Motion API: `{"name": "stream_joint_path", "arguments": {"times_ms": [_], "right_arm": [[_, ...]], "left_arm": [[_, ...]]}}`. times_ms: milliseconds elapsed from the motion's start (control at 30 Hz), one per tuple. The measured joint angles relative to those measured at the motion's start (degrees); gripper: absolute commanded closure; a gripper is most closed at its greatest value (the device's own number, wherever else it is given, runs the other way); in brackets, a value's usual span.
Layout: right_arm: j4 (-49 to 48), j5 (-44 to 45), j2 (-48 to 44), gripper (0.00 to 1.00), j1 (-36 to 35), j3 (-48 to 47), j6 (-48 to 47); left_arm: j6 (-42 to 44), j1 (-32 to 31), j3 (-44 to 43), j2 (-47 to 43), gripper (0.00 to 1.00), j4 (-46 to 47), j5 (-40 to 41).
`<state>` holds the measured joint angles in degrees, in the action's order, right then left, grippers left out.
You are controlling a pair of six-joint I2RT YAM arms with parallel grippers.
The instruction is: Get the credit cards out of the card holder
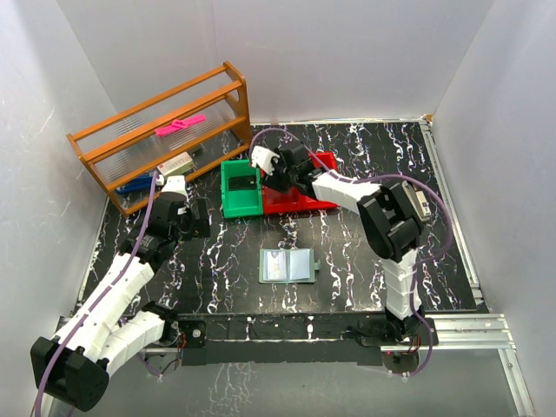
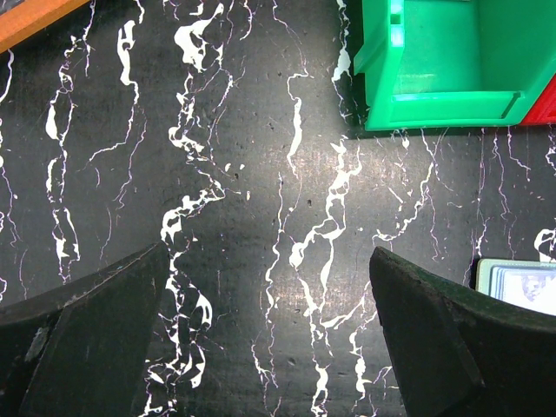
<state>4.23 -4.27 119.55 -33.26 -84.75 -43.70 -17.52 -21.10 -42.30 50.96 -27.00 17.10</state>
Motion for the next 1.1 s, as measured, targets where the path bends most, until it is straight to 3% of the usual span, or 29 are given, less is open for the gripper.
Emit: {"name": "stream_joint_path", "arguments": {"times_ms": [167,367,567,867,1100], "right_arm": [[-5.5,0.3,-11.0,0.27,0.0,6.8,13.2],[-12.5,4.1,-29.2,0.1,0.6,18.1,42.4],[-11.4,-1.1,-34.6,0.04,4.1,26.5,63.7],[-4.5,-8.4,-36.2,0.27,2.3,40.3,80.9],[6.1,8.2,-39.7,0.38,-13.8,39.4,86.5]], "left_arm": [[0.0,0.0,0.0,0.0,0.01,0.0,0.0],[0.0,0.0,0.0,0.0,0.01,0.0,0.0],[0.0,0.0,0.0,0.1,0.01,0.0,0.0],[0.0,0.0,0.0,0.3,0.01,0.0,0.0],[0.0,0.0,0.0,0.3,0.01,0.0,0.0]]}}
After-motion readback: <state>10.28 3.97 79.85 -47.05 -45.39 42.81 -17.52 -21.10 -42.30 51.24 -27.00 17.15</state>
